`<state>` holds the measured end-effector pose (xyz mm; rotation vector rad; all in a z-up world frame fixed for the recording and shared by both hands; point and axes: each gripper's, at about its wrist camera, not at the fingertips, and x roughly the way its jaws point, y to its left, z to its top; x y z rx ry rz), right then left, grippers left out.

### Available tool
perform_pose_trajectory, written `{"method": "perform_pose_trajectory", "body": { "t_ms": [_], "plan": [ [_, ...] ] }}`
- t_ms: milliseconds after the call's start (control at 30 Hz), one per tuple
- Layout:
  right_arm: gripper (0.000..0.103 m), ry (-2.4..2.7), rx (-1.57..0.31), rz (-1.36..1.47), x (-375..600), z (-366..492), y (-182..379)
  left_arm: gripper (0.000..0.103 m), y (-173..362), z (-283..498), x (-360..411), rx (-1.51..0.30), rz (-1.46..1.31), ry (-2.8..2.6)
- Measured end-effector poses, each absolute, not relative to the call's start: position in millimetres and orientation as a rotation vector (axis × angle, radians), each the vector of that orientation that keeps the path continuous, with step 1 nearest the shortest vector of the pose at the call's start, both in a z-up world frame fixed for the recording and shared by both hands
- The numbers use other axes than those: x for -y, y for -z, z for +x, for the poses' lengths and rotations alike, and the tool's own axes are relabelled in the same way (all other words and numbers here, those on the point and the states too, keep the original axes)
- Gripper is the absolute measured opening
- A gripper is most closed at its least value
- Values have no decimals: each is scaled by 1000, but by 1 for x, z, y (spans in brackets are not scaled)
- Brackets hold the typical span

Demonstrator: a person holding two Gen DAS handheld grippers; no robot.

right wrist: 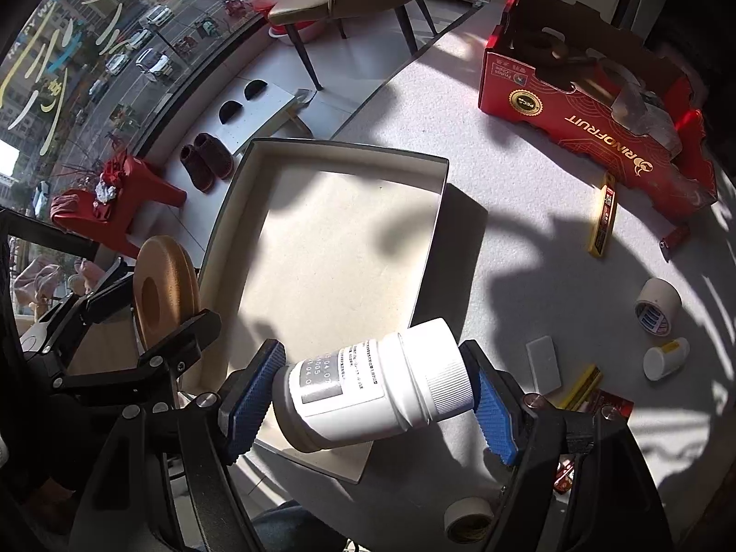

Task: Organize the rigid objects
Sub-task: 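Carry brown tape roll and white pill bottle over the white tray with both tools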

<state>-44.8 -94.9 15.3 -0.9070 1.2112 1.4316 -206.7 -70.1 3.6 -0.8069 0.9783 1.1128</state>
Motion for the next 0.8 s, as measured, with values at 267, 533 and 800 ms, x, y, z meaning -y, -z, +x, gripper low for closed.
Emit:
{"method": "perform_pose_trajectory", "body": {
  "t_ms": [267, 533, 800],
  "plan": [
    [78, -1415, -1242, -872, 88, -40, -9, 89, 0, -212, 63, -1002, -805, -1133],
    [78, -1407, -1261, -856, 82, -36, -5, 89, 6, -209, 57, -1030, -798, -1133],
    [78, -1414, -1255, -835, 74, -36, -5, 89, 7, -208, 55, -1039, -785, -1140]
  ]
}}
